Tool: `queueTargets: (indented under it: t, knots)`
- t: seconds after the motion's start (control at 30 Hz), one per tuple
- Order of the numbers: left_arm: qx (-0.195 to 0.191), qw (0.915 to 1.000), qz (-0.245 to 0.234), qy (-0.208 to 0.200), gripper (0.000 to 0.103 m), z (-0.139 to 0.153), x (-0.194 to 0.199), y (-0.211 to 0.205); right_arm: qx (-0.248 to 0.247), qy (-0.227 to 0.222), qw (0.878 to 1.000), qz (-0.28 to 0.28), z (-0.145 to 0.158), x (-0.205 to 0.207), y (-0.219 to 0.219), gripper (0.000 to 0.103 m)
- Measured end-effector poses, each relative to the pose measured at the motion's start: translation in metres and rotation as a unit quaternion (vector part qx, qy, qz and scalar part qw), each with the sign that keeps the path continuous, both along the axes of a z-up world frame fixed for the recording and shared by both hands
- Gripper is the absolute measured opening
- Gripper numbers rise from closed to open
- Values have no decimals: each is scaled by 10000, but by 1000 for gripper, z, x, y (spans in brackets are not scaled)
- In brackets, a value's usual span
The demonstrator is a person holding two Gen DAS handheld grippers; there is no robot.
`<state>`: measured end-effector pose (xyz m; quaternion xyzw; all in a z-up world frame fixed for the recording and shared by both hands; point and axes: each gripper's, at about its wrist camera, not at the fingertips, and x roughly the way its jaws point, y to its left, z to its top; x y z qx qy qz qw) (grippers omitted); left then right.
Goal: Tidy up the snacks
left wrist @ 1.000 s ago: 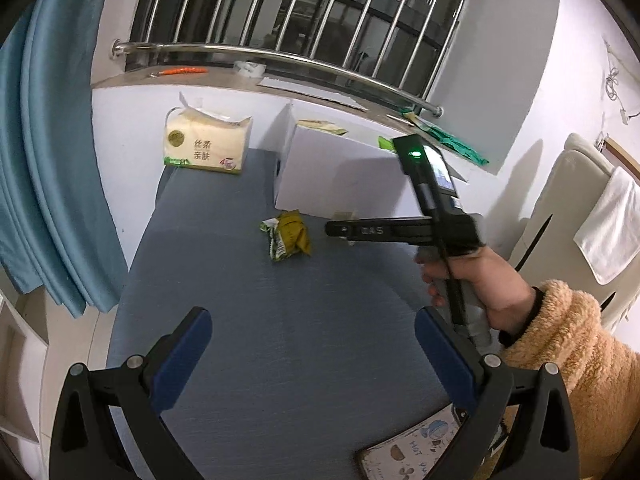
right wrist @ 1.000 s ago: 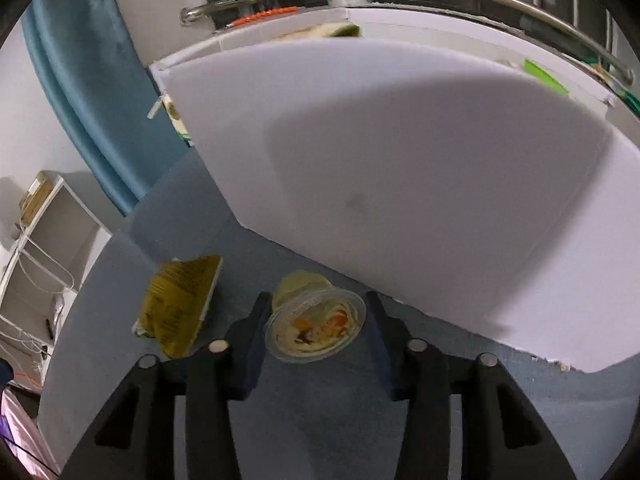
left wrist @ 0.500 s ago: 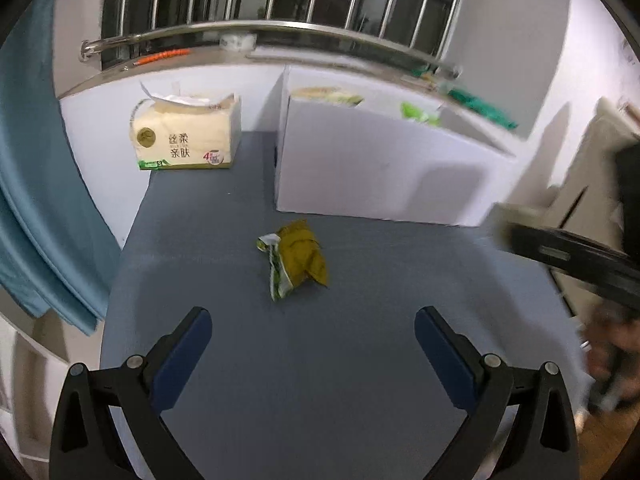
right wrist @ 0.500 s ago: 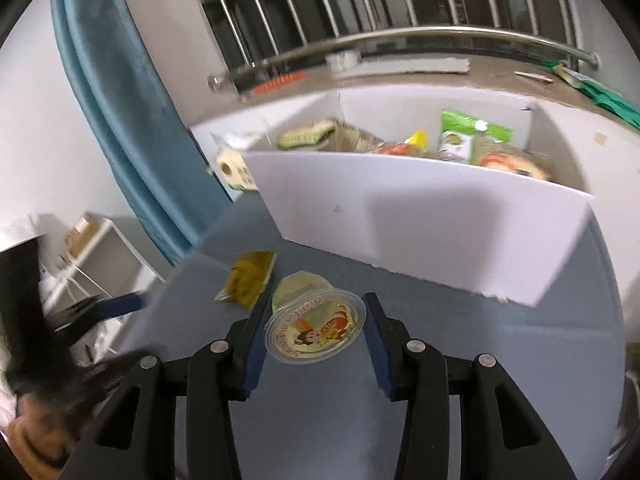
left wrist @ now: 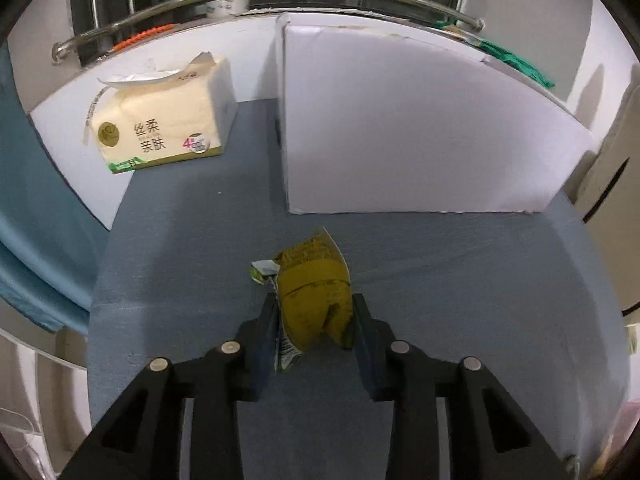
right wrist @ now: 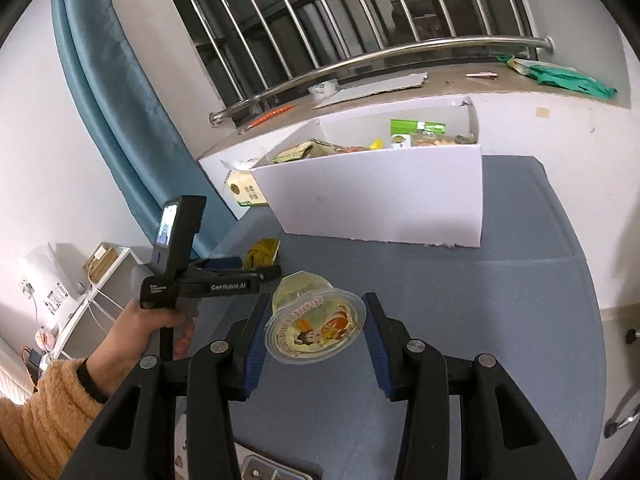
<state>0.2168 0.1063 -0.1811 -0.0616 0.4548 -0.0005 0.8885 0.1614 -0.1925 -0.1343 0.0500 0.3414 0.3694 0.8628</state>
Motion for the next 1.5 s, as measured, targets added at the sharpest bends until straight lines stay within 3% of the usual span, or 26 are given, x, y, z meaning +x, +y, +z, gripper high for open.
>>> queueTargets:
  t: [0.13, 0.37, 0.6, 0.77, 0.9, 0.97, 1.0, 1.03, 1.07, 1.1, 1.3, 1.5]
  knots:
    - [-171, 9992, -205, -295, 37, 21, -17, -6, 55, 22, 10000, -51, -2, 3, -4, 48]
    - [-309, 9891, -732, -1238, 37, 99, -33, -31, 226, -36, 9995, -213, 8, 15, -9, 48]
    - [-316, 9827, -983, -1537, 38, 157, 26, -49, 345, -229, 9978, -518, 50, 69, -6, 48]
    - [-147, 9856, -978, -1370, 37, 165, 81, -55, 39, -501, 9955, -803, 79, 131, 9, 48]
    - [-91, 9876, -934, -1261, 39, 159, 112, -60, -40, -341, 9950, -934, 84, 178, 17, 48]
    - [-172, 9877, -954, -1225, 49, 156, 119, -61, -53, -256, 9945, -1017, 87, 203, 21, 49]
    - [-168, 9891, -953, -1113, 73, 154, 128, -61, -74, -226, 9943, -1041, 87, 211, 23, 50]
    - [-89, 9901, -924, -1055, 89, 152, 129, -62, -74, -187, 9942, -1057, 88, 220, 25, 58]
    - [49, 9907, -839, -1069, 103, 151, 129, -62, -82, -135, 9945, -1036, 88, 230, 28, 91]
    - [181, 9902, -781, -1146, 103, 152, 126, -61, -137, -72, 9946, -1028, 87, 235, 30, 103]
    - [170, 9851, -798, -1515, 103, 156, 99, -51, -238, -228, 9924, -1186, 86, 225, 25, 103]
    - [322, 9780, -590, -1974, 103, 172, 63, -52, -379, -772, 9868, -1374, 96, 184, 21, 103]
